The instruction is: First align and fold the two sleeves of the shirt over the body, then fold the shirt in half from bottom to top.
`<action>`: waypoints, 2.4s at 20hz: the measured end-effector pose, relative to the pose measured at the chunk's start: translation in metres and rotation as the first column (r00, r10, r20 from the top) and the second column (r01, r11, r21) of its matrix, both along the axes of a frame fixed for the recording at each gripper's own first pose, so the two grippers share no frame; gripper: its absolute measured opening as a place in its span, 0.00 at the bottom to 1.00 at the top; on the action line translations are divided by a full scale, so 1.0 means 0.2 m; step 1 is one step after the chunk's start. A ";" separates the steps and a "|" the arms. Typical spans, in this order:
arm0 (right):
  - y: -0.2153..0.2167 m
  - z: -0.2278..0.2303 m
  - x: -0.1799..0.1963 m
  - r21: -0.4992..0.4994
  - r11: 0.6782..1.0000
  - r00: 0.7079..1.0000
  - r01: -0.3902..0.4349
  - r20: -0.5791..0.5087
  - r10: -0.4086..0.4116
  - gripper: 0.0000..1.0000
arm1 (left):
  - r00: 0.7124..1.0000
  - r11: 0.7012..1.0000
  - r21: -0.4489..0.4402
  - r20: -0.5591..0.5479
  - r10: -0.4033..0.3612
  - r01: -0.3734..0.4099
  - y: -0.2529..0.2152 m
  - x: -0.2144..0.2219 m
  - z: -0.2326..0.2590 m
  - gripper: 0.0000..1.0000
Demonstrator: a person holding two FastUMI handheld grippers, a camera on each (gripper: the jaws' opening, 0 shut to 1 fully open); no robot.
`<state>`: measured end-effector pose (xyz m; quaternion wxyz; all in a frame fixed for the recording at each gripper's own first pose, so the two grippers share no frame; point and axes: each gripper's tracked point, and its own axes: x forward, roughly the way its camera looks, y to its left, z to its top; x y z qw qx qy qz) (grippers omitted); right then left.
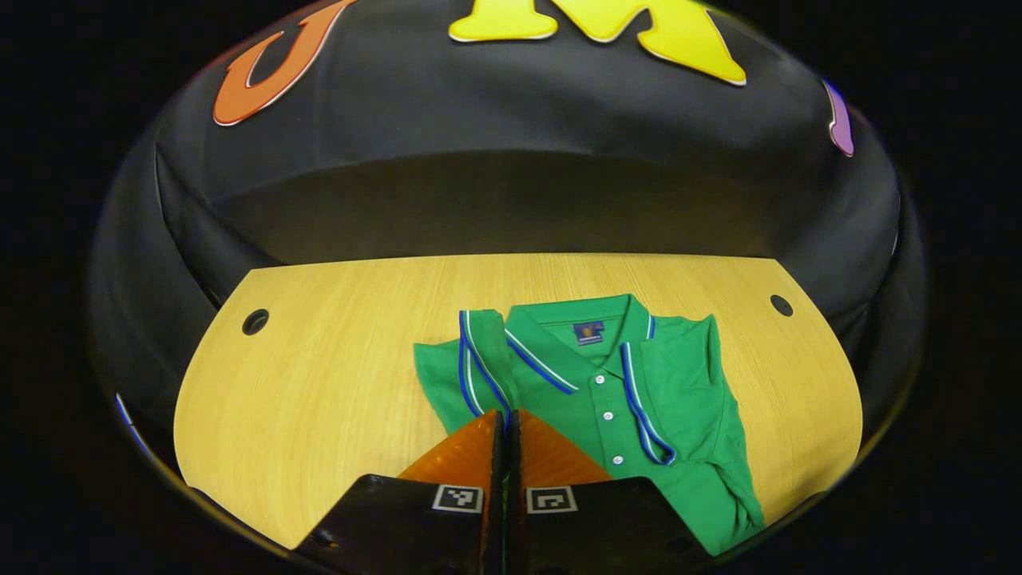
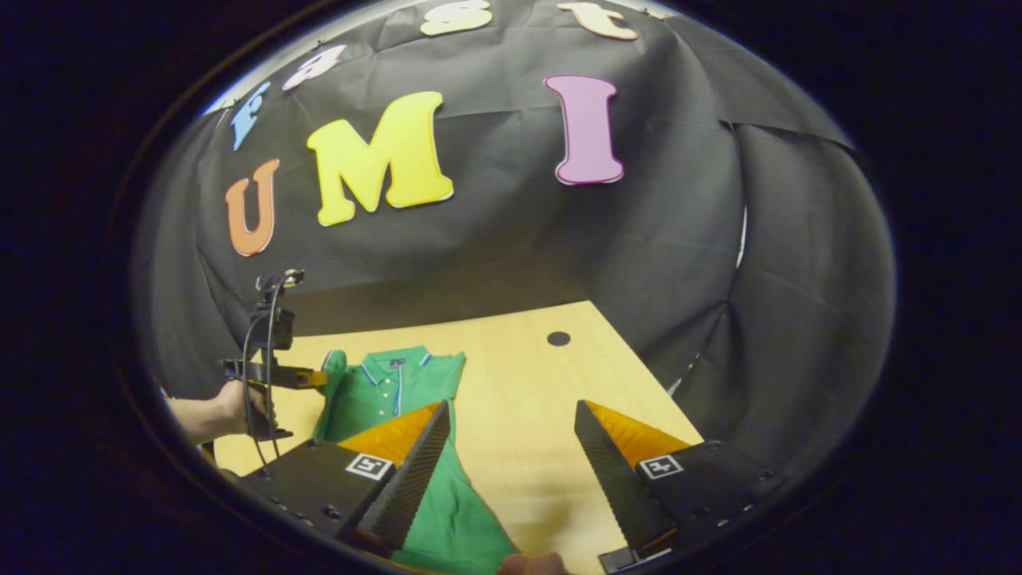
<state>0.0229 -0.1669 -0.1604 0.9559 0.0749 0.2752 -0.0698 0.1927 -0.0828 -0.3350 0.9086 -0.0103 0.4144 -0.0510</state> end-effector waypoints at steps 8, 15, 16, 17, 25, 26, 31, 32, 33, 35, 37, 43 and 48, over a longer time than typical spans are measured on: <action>-0.04 0.00 -0.02 0.003 1.000 1.000 0.018 0.016 -0.018 0.96 | 0.996 0.996 -0.056 0.054 -0.071 0.073 -0.24 -0.01 0.10 0.69; 0.19 0.03 0.06 -0.028 0.995 0.994 -0.093 0.052 0.095 0.96 | 0.992 0.998 -0.063 0.127 0.022 -0.014 -0.04 -0.14 0.30 1.00; 0.23 0.03 0.07 -0.033 0.993 0.991 -0.117 0.056 0.118 0.93 | 0.989 0.997 -0.071 0.142 0.039 -0.029 0.00 -0.17 0.33 1.00; 0.27 0.04 0.07 -0.038 0.989 0.988 -0.141 0.059 0.143 0.96 | 0.986 0.996 -0.075 0.160 0.052 -0.040 0.04 -0.21 0.37 1.00; 0.44 -0.04 0.02 -0.073 0.957 0.959 -0.279 0.032 0.282 0.96 | 0.953 0.990 -0.082 0.269 0.137 -0.119 0.39 -0.62 0.65 1.00; 0.45 -0.05 -0.01 -0.071 0.954 0.956 -0.290 0.024 0.292 0.96 | 0.950 0.990 -0.081 0.280 0.137 -0.119 0.42 -0.67 0.66 1.00; 0.46 -0.23 -0.14 -0.061 0.935 0.936 -0.350 -0.066 0.346 0.96 | 0.959 0.989 -0.076 0.247 0.141 -0.126 0.52 -0.94 0.61 1.00; 0.44 -0.27 -0.17 -0.070 0.931 0.931 -0.359 -0.092 0.353 0.96 | 0.963 0.988 -0.082 0.227 0.145 -0.130 0.53 -1.00 0.59 1.00; 0.43 -0.31 -0.21 -0.077 0.925 0.925 -0.371 -0.117 0.361 0.93 | 0.968 0.989 -0.085 0.207 0.140 -0.125 0.53 -1.06 0.56 1.00; 0.42 -0.41 -0.31 -0.072 0.918 0.910 -0.390 -0.184 0.372 0.96 | 0.985 0.992 -0.079 0.139 0.106 -0.095 0.53 -1.19 0.46 1.00; 0.38 -0.52 -0.41 -0.061 0.915 0.890 -0.399 -0.265 0.371 0.94 | 0.998 0.995 -0.080 0.034 0.054 -0.051 0.52 -1.34 0.34 1.00; 0.26 -0.81 -0.63 -0.025 0.926 0.827 -0.377 -0.459 0.325 0.95 | 0.964 0.993 -0.107 -0.257 -0.074 0.048 0.47 -1.74 0.02 1.00; 0.22 -1.02 -0.80 0.017 0.927 0.742 -0.374 -0.594 0.311 0.95 | 0.912 0.991 -0.123 -0.396 -0.105 0.060 0.47 -1.85 -0.14 1.00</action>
